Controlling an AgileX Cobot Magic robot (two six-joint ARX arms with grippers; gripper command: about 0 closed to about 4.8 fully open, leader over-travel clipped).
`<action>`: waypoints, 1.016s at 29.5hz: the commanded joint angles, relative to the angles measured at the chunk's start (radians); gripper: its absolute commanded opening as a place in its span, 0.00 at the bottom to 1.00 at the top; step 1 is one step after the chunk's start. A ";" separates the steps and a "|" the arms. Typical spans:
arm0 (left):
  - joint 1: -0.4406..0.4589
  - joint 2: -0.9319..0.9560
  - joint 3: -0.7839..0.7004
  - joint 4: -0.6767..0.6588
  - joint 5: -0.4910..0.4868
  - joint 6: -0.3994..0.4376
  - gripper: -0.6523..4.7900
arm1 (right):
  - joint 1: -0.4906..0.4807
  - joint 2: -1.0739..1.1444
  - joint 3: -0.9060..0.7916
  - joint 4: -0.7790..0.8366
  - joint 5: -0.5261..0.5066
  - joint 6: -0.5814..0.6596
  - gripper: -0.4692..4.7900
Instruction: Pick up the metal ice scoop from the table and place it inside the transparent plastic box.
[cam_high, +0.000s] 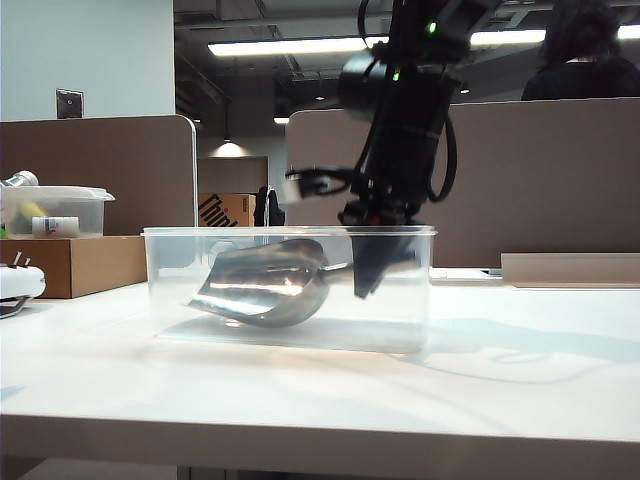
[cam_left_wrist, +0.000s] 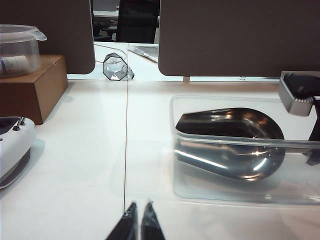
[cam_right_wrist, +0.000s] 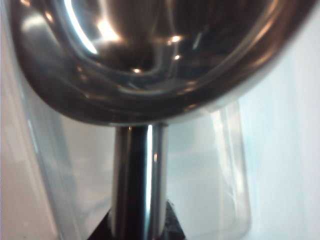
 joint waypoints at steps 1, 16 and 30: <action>0.001 0.001 0.000 0.012 0.000 0.000 0.16 | 0.002 0.016 0.005 -0.006 -0.012 0.000 0.08; 0.001 0.001 0.000 0.012 0.001 0.000 0.16 | 0.002 0.000 0.006 0.006 0.003 0.035 0.69; 0.002 -0.010 0.000 0.012 0.001 0.000 0.16 | 0.003 -0.077 0.210 -0.027 -0.005 0.093 0.63</action>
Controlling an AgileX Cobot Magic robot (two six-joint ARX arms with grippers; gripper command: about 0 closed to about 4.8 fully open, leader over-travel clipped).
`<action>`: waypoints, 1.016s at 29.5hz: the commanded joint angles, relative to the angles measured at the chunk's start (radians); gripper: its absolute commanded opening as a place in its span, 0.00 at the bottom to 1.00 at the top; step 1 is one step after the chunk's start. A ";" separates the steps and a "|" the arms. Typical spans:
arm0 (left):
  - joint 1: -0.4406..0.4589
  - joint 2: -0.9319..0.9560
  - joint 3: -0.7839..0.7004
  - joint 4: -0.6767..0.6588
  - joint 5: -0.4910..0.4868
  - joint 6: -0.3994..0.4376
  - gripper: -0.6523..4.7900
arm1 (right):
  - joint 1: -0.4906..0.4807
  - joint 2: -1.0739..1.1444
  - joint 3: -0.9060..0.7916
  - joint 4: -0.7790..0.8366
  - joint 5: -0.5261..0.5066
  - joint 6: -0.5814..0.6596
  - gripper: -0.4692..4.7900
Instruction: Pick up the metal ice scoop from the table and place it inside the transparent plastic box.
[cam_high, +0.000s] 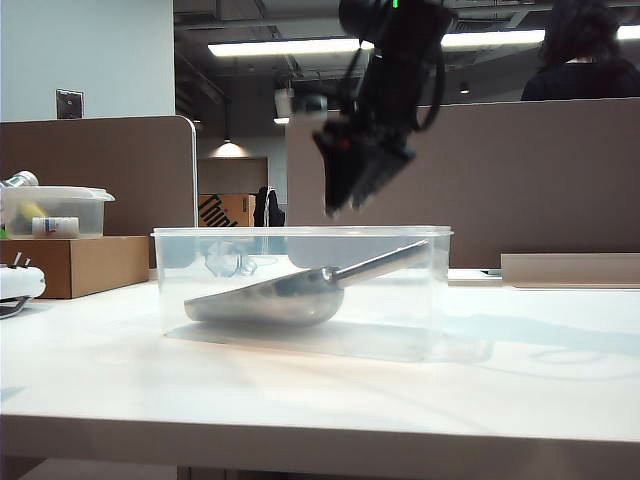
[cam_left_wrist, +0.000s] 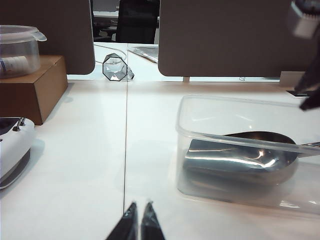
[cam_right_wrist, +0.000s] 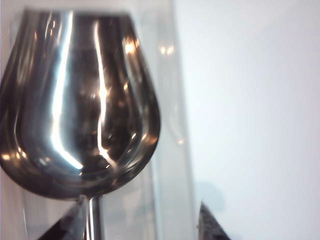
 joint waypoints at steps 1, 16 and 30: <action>0.002 -0.017 0.000 0.011 0.000 0.000 0.16 | 0.003 -0.005 0.084 -0.040 -0.007 0.045 0.59; 0.198 -0.031 0.000 0.015 0.000 0.000 0.16 | 0.001 -0.243 0.172 -0.093 -0.065 0.358 0.07; 0.203 -0.031 0.000 0.013 0.001 0.000 0.16 | 0.002 -0.701 -0.011 -0.047 0.088 0.372 0.07</action>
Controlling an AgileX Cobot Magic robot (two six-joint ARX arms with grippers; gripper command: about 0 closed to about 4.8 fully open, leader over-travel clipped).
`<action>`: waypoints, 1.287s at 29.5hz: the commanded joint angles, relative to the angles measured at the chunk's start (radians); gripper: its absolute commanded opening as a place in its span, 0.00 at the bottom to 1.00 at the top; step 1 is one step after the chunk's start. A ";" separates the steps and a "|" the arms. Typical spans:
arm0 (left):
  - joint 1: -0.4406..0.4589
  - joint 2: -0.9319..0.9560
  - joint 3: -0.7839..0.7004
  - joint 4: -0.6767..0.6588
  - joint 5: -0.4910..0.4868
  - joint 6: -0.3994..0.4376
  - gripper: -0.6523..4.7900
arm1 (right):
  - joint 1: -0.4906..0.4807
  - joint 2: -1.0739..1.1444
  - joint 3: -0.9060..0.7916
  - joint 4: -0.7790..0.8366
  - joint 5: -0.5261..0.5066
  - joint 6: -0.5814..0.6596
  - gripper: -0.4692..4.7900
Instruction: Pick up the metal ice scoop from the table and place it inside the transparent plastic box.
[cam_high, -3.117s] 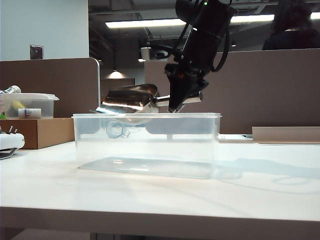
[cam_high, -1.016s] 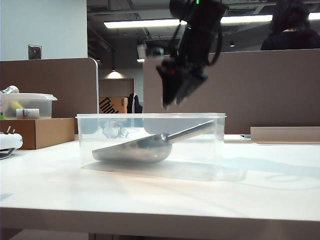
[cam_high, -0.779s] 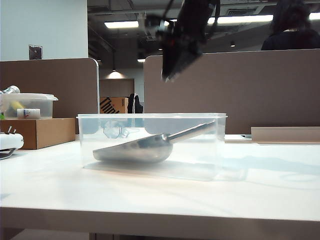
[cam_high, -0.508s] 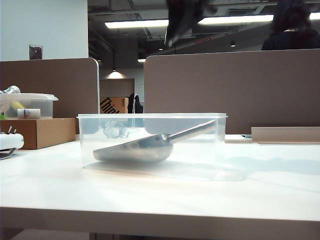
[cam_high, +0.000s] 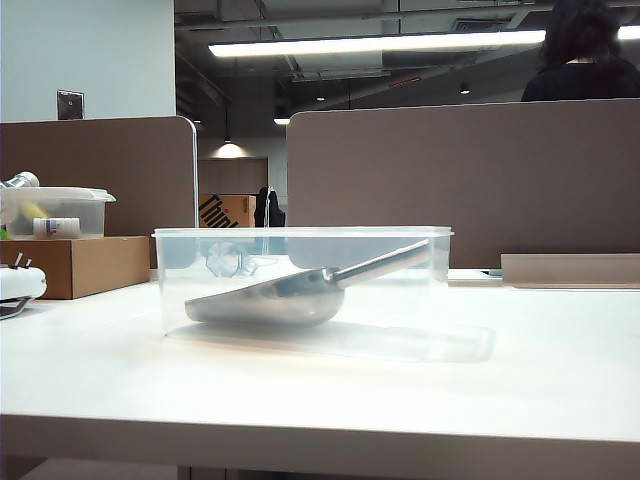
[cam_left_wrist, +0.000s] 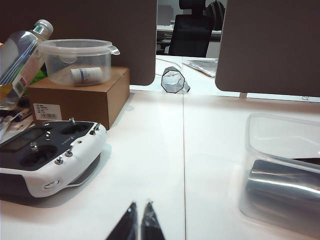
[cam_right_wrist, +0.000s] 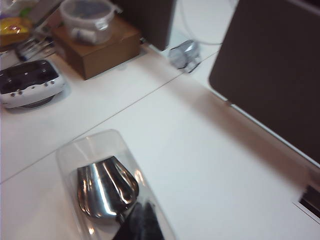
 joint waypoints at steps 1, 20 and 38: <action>0.002 0.001 0.000 0.007 0.003 0.000 0.16 | 0.000 -0.150 -0.145 0.080 0.048 -0.002 0.07; 0.002 0.001 0.000 0.006 0.003 0.000 0.16 | 0.000 -0.579 -0.883 0.602 0.092 0.048 0.13; 0.000 0.001 0.000 0.006 0.003 0.000 0.16 | -0.112 -0.717 -1.247 0.784 0.246 -0.005 0.13</action>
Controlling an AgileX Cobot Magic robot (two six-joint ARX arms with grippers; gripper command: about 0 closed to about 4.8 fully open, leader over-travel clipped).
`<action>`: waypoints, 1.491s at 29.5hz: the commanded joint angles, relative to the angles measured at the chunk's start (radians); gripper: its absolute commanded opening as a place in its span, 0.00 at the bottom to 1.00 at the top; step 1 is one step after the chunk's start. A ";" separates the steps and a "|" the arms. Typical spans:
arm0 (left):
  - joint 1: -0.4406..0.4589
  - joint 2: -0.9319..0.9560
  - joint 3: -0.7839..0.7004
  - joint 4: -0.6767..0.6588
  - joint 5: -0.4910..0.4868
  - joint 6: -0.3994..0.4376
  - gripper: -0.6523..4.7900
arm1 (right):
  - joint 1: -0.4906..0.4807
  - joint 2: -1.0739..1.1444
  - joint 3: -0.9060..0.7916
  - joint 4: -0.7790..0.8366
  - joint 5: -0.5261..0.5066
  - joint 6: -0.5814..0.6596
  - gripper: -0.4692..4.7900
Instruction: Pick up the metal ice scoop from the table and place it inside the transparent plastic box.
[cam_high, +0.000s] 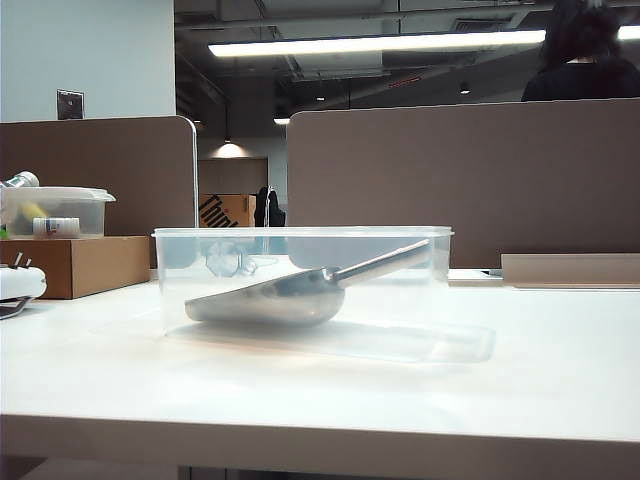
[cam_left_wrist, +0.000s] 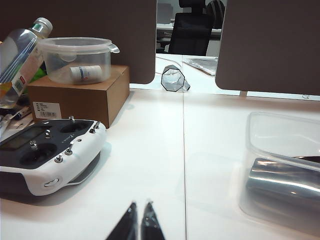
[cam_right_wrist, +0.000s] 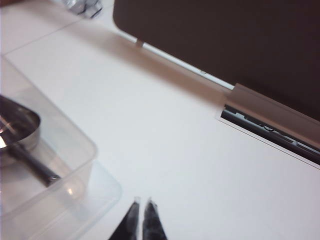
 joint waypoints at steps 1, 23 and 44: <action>0.000 0.001 0.000 0.012 0.003 0.000 0.16 | -0.074 -0.127 -0.196 0.260 -0.133 0.028 0.13; -0.001 0.000 0.000 0.012 0.005 0.000 0.16 | -0.335 -0.735 -0.773 0.310 -0.292 0.235 0.13; 0.000 0.000 0.000 0.012 0.004 0.000 0.16 | -0.457 -0.735 -0.773 0.235 -0.353 0.183 0.13</action>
